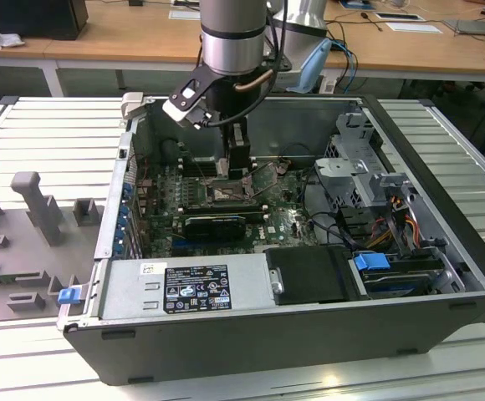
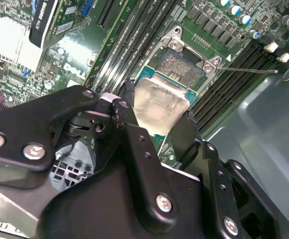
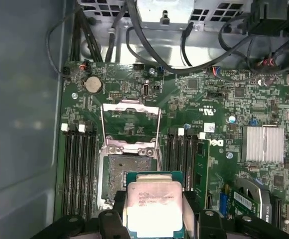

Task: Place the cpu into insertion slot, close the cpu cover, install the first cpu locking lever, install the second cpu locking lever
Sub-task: 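Place the cpu into insertion slot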

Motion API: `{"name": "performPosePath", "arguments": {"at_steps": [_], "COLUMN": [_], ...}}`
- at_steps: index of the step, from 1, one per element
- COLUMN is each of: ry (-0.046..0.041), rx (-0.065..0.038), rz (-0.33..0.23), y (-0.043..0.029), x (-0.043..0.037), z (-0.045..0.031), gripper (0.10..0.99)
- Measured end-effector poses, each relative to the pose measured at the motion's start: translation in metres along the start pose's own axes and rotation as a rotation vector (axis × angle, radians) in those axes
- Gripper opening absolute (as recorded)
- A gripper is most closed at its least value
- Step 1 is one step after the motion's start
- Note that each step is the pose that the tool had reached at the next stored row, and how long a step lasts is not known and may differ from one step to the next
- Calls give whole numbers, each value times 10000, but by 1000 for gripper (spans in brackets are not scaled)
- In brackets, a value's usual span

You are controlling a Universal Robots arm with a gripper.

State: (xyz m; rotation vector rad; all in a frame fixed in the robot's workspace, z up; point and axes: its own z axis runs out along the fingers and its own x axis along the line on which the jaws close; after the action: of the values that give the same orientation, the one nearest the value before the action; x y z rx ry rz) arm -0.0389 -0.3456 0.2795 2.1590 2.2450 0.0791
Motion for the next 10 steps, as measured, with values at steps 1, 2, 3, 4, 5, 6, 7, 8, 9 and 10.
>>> {"name": "performPosePath", "arguments": {"at_steps": [1, 2, 3, 4, 5, 6, 7, 8, 9, 10], "ry": [1, -11, -35, -41, -41, -41, -40, -41, -41, -41], "rx": [-1, -3, -11, -12, -12, -13, -13, -9, -6, -4], "rz": [15, 191, 645, 749, 750, 750, 750, 751, 752, 752], "y": [0, -2, -3, -3, -4, -5, -6, -6, -7, -7], "x": [0, -1, -1, -1, -1, -1, -1, -1, -1, -1], "z": [7, 30, 52, 64, 77, 93, 107, 116, 120, 124], "gripper": [529, 529, 529, 529, 529, 529, 529, 529, 529, 529]}}
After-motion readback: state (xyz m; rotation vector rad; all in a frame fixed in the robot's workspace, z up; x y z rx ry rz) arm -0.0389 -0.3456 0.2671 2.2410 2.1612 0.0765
